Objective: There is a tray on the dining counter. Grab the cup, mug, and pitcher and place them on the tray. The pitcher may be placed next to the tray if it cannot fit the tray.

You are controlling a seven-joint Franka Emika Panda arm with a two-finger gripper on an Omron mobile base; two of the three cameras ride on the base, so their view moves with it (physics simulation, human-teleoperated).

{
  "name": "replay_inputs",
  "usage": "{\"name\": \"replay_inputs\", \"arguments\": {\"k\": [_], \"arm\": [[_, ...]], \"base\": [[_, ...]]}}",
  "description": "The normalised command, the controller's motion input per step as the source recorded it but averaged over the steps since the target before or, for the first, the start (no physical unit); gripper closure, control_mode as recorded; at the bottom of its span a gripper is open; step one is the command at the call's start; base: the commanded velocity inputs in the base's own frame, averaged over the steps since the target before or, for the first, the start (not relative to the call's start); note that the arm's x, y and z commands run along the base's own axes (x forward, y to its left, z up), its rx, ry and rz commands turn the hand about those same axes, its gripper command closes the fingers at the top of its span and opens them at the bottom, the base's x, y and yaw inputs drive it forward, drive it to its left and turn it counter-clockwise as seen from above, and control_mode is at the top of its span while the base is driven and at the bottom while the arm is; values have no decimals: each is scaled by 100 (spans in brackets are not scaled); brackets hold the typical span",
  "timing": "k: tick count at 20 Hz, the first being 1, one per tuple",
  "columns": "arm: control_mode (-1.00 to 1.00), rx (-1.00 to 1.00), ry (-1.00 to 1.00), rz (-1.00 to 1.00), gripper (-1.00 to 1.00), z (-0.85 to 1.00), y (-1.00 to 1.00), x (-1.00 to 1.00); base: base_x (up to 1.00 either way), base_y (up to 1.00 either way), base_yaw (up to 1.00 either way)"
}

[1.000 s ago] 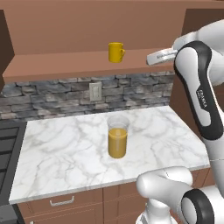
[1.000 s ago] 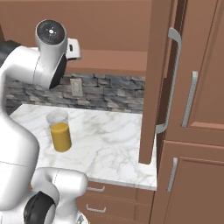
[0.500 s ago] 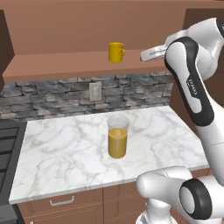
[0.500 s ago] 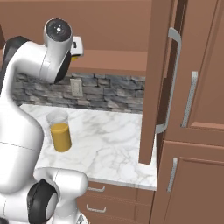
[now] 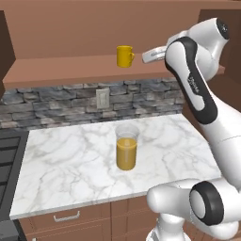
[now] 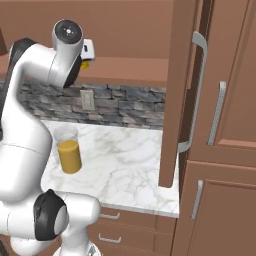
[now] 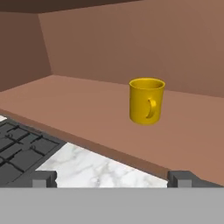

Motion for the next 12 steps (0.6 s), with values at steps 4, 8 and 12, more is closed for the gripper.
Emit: {"name": "replay_inputs", "arguments": {"k": [4, 8, 12], "arm": [[-100, 0, 0, 0, -100, -3, 7, 36], [-100, 0, 0, 1, -100, -11, 0, 31], [-100, 0, 0, 0, -100, -21, 0, 34]], "base": [[0, 0, 0], [0, 0, 0], [0, 0, 0]]}}
